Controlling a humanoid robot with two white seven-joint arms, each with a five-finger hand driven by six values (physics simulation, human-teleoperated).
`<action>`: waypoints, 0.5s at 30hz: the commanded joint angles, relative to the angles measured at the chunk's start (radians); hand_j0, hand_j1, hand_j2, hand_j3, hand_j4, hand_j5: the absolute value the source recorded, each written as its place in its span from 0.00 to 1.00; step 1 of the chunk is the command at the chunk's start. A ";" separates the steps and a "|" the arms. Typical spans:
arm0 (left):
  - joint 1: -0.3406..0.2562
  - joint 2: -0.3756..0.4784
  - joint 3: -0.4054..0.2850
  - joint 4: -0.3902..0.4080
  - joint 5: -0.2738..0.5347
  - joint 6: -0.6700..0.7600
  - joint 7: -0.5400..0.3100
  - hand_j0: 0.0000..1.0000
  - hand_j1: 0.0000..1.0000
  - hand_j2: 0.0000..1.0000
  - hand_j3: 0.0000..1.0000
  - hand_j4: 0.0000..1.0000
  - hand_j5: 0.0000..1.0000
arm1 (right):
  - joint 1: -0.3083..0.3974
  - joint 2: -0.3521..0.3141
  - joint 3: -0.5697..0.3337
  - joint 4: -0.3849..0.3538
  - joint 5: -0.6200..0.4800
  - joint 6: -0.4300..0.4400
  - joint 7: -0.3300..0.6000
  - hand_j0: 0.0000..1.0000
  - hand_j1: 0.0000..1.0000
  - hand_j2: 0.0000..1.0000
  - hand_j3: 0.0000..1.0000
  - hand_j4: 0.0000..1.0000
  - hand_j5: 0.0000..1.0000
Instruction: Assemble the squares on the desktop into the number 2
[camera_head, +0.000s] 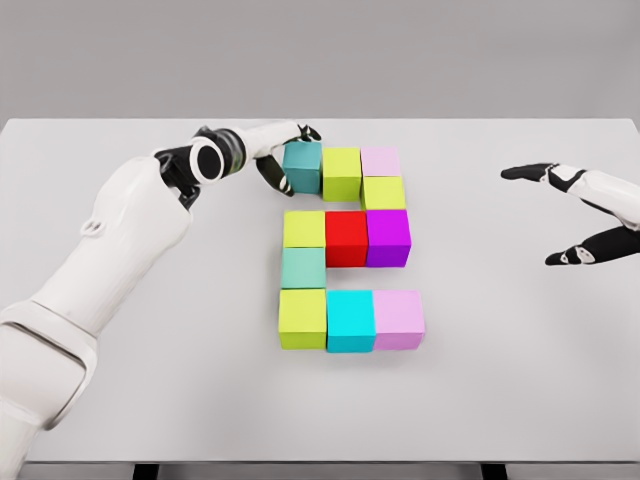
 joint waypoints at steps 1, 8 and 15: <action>0.000 0.001 0.002 -0.004 0.001 -0.001 0.000 0.93 0.93 0.93 0.93 0.93 0.93 | 0.002 -0.003 -0.001 -0.002 -0.004 0.003 0.000 1.00 1.00 1.00 1.00 1.00 1.00; 0.003 0.001 0.002 -0.004 0.002 -0.004 -0.001 0.93 0.93 0.93 0.93 0.93 0.93 | 0.017 -0.005 -0.004 -0.005 -0.003 0.003 0.000 1.00 1.00 1.00 1.00 1.00 1.00; 0.003 0.002 0.002 -0.005 0.004 -0.006 -0.001 0.93 0.93 0.93 0.93 0.93 0.93 | 0.017 -0.003 -0.004 -0.005 0.000 0.003 0.000 1.00 1.00 1.00 1.00 1.00 1.00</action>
